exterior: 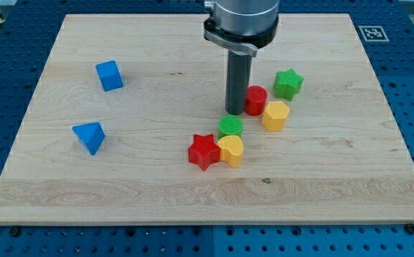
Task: Point your arm at the left of the green circle
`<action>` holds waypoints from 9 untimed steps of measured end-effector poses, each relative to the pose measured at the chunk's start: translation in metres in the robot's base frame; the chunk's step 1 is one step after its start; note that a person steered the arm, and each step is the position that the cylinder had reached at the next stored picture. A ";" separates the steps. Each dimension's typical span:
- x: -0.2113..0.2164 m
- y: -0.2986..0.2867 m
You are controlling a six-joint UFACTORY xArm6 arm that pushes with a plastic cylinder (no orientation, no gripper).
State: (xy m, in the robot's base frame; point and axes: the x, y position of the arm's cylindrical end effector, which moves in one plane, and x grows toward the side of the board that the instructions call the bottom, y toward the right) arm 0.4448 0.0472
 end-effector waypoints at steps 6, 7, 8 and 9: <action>0.030 -0.053; 0.031 -0.053; 0.036 -0.053; 0.036 -0.053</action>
State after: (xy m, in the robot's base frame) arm 0.4812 -0.0059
